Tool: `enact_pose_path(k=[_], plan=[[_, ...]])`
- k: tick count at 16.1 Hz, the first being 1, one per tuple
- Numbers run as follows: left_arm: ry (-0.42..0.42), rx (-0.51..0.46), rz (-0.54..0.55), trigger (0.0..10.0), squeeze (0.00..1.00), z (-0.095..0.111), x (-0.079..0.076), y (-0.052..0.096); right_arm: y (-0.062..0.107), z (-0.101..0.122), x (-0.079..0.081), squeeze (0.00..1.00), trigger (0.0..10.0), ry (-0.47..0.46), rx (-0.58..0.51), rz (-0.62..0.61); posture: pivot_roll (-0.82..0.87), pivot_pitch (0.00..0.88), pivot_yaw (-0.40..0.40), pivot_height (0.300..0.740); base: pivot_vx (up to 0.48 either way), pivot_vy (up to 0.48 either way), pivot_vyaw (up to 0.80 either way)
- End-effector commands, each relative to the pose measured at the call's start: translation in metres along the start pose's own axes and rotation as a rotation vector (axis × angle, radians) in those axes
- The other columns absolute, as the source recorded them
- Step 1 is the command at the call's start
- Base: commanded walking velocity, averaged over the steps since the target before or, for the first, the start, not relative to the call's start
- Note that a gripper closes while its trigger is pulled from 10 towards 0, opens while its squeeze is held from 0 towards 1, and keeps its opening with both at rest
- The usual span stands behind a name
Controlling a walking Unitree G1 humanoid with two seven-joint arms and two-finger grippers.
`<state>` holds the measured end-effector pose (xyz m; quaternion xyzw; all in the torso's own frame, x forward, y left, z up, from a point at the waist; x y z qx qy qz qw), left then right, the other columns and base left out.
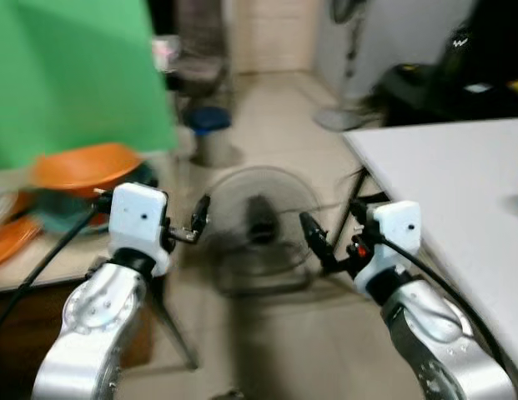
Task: Setting the table
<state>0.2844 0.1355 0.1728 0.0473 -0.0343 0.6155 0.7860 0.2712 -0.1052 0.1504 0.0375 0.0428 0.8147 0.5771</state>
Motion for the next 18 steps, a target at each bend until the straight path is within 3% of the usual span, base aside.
enact_pose_path(k=[1, 6, 12, 18], plan=[[-0.018, -0.001, 0.017, 10.0, 0.0, 0.002, 0.006, 0.002, -0.002, 0.007, 0.001, 0.0, 10.0, -0.006, -0.026, 0.002, 0.13, 0.0, 0.029, 0.74, 0.0, 0.364, 0.8], [-0.015, -0.005, 0.028, 10.0, 0.0, 0.004, 0.009, 0.001, -0.006, 0.005, -0.006, 0.0, 10.0, -0.069, -0.016, -0.048, 0.13, 0.0, 0.036, 0.74, 0.0, 0.357, 0.16], [-0.003, -0.007, 0.061, 10.0, 0.0, 0.006, 0.017, -0.004, -0.009, 0.01, -0.004, 0.0, 10.0, -0.053, -0.023, -0.04, 0.13, 0.0, 0.039, 0.74, 0.0, 0.0, 0.0], [-0.017, -0.02, 0.046, 10.0, 0.0, 0.011, 0.014, -0.004, -0.015, 0.012, -0.005, 0.0, 10.0, -0.044, -0.027, -0.044, 0.14, 0.0, 0.032, 0.74, 0.277, 0.0, 0.28]])
Point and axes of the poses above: a point about 5 cm out from each wrist's last joint towards the gripper, its own y axis pointing back from the gripper into the wrist, its own z axis along the axis of the wrist's last joint, x = y × z, the point moved 6 cm from there along -y, pointing out of the wrist towards the gripper, and after that the axes turned 2 degrees about y, right-handed, at the moved point
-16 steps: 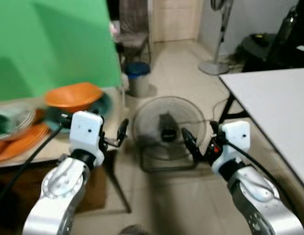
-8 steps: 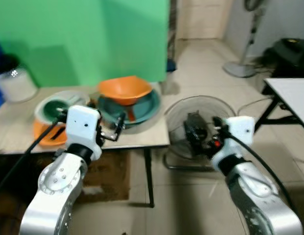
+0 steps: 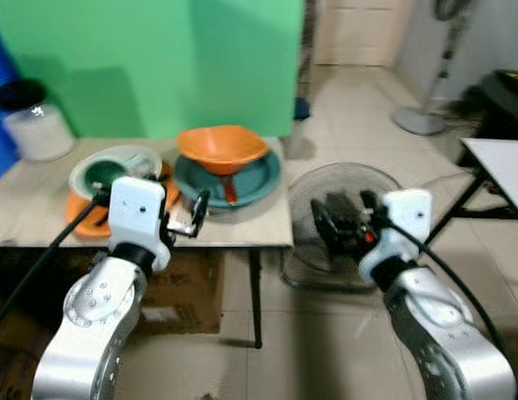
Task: Setting the table
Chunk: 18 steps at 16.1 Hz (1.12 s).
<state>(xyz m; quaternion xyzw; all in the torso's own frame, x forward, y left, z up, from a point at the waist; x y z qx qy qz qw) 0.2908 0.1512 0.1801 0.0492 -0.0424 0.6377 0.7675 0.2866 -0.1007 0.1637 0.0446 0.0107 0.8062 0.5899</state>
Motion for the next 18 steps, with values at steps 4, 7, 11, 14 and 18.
enact_pose_path(k=[4, 7, 11, 14, 18], plan=[[-0.025, -0.041, -0.024, 10.0, 0.0, 0.015, -0.004, -0.002, -0.001, 0.0, 0.003, 0.0, 10.0, 0.032, 0.01, 0.022, 0.15, 0.0, 0.032, 0.74, 0.285, 0.0, 0.4], [-0.038, -0.056, -0.034, 10.0, 0.0, 0.02, -0.004, -0.002, -0.003, 0.001, 0.006, 0.0, 10.0, 0.024, 0.003, 0.037, 0.15, 0.0, 0.031, 0.74, 0.286, 0.0, 0.8], [-0.059, -0.057, -0.061, 10.0, 0.0, 0.023, -0.008, -0.002, -0.006, 0.006, -0.003, 0.0, 10.0, -0.035, -0.018, -0.013, 0.15, 0.0, 0.03, 0.74, 0.284, 0.0, 0.0], [-0.061, -0.06, -0.078, 10.0, 0.0, 0.024, -0.01, -0.001, -0.009, 0.011, -0.003, 0.0, 10.0, -0.045, -0.027, -0.005, 0.15, 0.0, 0.028, 0.74, 0.284, 0.0, 0.0], [-0.063, -0.061, -0.091, 10.0, 0.0, 0.024, -0.012, -0.001, -0.012, 0.014, -0.002, 0.0, 10.0, -0.059, -0.034, 0.004, 0.16, 0.0, 0.015, 0.74, 0.288, 0.0, 0.0]])
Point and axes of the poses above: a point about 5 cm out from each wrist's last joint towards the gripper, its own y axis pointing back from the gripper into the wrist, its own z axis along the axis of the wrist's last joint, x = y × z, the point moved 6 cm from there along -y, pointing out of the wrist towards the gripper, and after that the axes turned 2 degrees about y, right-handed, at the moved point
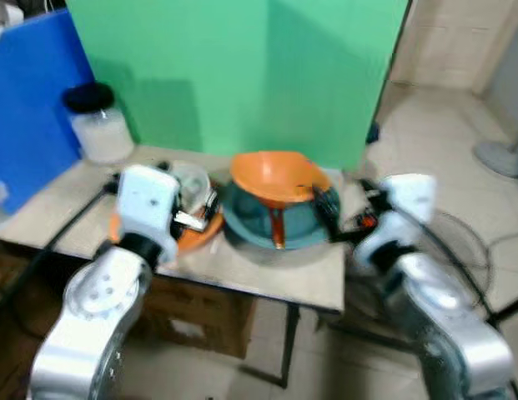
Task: Setting the table
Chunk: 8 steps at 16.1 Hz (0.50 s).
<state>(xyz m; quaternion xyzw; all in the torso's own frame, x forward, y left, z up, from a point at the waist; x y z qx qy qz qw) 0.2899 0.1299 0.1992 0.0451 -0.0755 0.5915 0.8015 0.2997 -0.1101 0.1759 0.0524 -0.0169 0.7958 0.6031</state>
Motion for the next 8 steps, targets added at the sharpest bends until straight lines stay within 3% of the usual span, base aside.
enact_pose_path(k=[1, 6, 8], plan=[[-0.01, -0.001, 0.021, 10.0, 0.0, 0.002, 0.0071, 0.0022, -0.004, 0.0009, 0.0103, 0.0, 10.0, -0.016, 0.002, 0.034, 0.16, 0.0, 0.015, 0.74, 0.3, 0.0, 0.0], [-0.01, 0.014, 0.022, 10.0, 0.0, -0.0021, 0.0085, 0.003, -0.0076, 0.0009, 0.0103, 0.0, 10.0, -0.018, 0.016, 0.031, 0.16, 0.0, 0.014, 0.74, 0.305, 0.0, 0.0], [-0.011, 0.009, 0.009, 10.0, 0.0, -0.0005, 0.0064, 0.0016, -0.01, -0.0068, 0.0059, 0.01, 10.0, -0.026, 0.071, 0.012, 0.16, 0.0, 0.015, 0.74, 0.307, 0.0, 0.0]])
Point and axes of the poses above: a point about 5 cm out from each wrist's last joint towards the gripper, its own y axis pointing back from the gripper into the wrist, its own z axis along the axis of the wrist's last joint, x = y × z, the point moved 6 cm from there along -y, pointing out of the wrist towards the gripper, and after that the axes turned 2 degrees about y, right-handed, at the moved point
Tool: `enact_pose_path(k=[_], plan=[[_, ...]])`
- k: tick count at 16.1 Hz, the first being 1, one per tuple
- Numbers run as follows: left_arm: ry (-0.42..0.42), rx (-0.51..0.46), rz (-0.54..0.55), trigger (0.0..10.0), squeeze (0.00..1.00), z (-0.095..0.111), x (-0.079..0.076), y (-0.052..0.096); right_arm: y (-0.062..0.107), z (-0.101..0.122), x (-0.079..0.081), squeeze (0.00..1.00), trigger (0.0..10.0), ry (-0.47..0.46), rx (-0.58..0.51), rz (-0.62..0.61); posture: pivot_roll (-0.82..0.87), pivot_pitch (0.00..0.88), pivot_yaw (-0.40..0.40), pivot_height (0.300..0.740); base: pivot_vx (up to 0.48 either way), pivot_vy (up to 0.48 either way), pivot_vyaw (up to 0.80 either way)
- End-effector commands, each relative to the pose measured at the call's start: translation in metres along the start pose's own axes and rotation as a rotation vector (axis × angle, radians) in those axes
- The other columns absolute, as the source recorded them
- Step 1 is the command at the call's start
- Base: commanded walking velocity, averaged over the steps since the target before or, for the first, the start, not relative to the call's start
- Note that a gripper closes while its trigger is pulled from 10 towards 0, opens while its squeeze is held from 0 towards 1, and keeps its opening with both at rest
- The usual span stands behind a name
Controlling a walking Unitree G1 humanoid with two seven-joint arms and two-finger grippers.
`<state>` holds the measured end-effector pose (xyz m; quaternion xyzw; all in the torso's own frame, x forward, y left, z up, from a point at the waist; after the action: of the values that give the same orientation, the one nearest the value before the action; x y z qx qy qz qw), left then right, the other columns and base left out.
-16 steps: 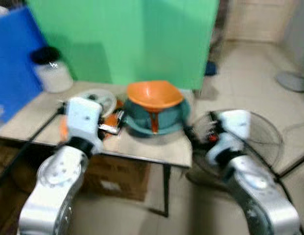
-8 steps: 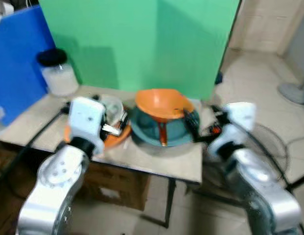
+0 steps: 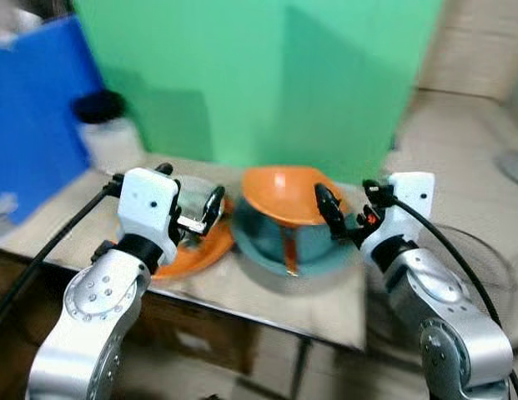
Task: Setting the table
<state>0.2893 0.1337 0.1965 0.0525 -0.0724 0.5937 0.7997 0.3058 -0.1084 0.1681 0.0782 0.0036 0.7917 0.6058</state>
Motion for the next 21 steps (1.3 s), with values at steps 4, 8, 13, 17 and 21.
enact_pose_path(k=[4, 8, 13, 17, 21], plan=[[-0.014, -0.014, -0.022, 10.0, 0.0, 0.005, 0.0, -0.003, -0.008, -0.003, 0.0, 1.0, 10.0, -0.028, 0.055, 0.003, 0.15, 0.0, 0.025, 0.74, 0.296, 0.0, 0.0], [-0.016, -0.042, -0.157, 10.0, 0.0, 0.014, -0.016, -0.005, -0.02, -0.008, -0.02, 1.0, 10.0, -0.088, 0.186, -0.109, 0.15, 0.0, 0.032, 0.74, 0.0, 0.0, 0.0], [-0.021, -0.013, -0.413, 10.0, 0.0, 0.014, -0.044, 0.009, -0.025, -0.023, -0.042, 0.42, 10.0, -0.208, 0.37, -0.199, 0.15, 0.0, 0.024, 0.74, 0.0, 0.0, 0.0], [-0.012, 0.044, -0.506, 10.0, 0.0, 0.004, -0.05, 0.019, -0.025, -0.034, -0.033, 0.0, 10.0, -0.436, 0.481, -0.157, 0.15, 0.0, 0.021, 0.74, 0.0, 0.0, 0.0], [-0.01, 0.066, -0.539, 10.0, 0.0, 0.0, -0.051, 0.023, -0.027, -0.042, -0.024, 0.0, 2.1, -0.599, 0.534, -0.129, 0.14, 0.0, 0.024, 0.74, 0.0, 0.0, 0.0]])
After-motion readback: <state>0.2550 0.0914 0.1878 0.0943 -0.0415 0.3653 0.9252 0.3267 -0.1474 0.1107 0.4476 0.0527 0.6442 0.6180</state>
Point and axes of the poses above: a point about 5 cm out from each wrist's last joint towards the gripper, its own y axis pointing back from the gripper into the wrist, its own z axis along the axis of the wrist's last joint, x = y × z, the point moved 6 cm from there along -y, pointing out of the wrist towards the gripper, and after that the axes turned 2 degrees about y, right-handed, at the moved point
